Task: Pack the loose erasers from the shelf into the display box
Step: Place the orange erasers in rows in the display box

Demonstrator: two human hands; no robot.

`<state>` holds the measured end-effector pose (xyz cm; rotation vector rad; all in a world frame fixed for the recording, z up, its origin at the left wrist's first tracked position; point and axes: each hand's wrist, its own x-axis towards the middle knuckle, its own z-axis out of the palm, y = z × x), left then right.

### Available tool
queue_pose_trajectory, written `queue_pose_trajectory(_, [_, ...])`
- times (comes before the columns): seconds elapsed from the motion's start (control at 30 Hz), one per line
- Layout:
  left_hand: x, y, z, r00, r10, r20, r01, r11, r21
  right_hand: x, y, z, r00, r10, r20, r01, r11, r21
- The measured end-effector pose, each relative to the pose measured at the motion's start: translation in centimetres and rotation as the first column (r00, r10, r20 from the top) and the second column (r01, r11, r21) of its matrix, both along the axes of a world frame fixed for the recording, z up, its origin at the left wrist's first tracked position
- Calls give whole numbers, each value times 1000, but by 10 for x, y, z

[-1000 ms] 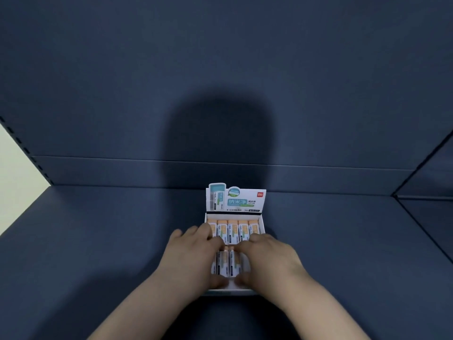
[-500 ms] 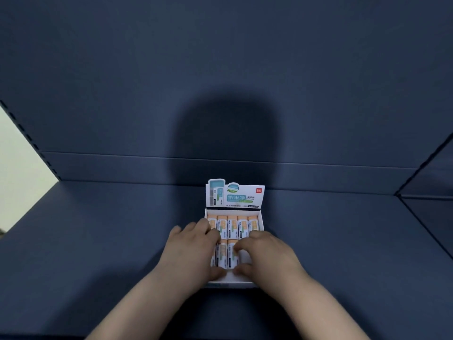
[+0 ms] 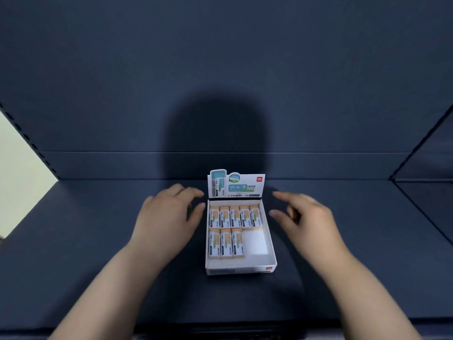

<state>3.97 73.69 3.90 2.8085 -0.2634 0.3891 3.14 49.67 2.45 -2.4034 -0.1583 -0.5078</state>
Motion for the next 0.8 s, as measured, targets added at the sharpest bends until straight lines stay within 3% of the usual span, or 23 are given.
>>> queue_pose_trajectory(0.3, [-22,-73,-18,970,-226,93,215,969,119,-21,-32,-11,982,46,-184,-59,996,-65])
queue_pose_trajectory(0.63, [-44,-235,-25,965,-255,59,238,949,206,-45,-175,-5,943,94,-318,-155,973,-170])
queue_pose_trajectory(0.8, [-60,-303,-23,985,-166,-37,170,947,272,-53,-241,0,922,110,-372,-225,933,-280])
